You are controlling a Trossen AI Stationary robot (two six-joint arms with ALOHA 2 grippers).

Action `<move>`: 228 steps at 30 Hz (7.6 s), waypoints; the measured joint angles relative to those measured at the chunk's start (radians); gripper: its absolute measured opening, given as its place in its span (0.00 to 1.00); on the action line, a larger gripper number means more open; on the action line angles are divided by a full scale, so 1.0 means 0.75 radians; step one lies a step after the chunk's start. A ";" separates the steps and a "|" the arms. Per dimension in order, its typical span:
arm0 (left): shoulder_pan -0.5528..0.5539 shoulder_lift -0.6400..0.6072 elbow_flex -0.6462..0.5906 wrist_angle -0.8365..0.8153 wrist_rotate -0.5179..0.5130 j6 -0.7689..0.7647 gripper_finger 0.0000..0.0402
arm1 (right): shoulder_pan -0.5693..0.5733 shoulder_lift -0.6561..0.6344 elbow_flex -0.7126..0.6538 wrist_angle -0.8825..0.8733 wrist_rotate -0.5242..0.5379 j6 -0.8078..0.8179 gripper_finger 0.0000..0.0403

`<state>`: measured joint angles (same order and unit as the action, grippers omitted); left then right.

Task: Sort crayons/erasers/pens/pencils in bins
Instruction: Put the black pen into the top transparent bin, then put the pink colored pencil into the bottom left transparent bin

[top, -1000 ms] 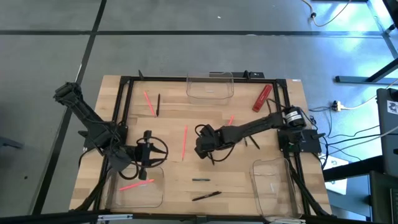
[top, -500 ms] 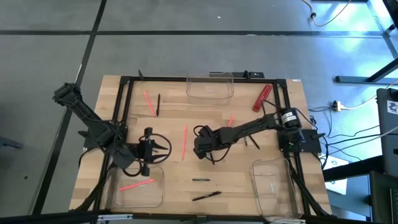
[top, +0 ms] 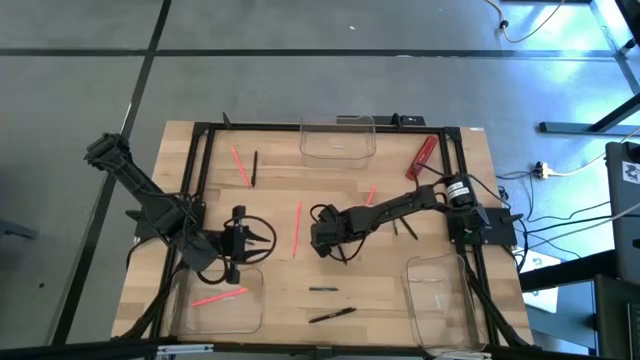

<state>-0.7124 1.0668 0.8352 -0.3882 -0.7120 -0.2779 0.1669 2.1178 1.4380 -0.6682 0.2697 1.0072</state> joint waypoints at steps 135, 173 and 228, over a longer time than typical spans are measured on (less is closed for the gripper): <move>0.281 -0.001 0.000 -0.066 -0.211 -0.151 0.22 | -0.970 0.224 0.734 -0.128 -0.196 -1.944 0.16; 0.443 0.004 0.001 -0.517 0.123 -1.036 0.22 | -0.192 -0.028 1.158 -1.112 -0.360 -1.702 0.02; 1.007 0.818 0.000 0.243 0.574 -0.851 0.22 | -0.017 -0.332 1.159 -1.176 0.023 -1.494 0.02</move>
<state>0.0429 1.6806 0.8350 -0.2062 -0.2817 -0.9165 0.1539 1.8687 2.3070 -1.5505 0.2866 -0.1135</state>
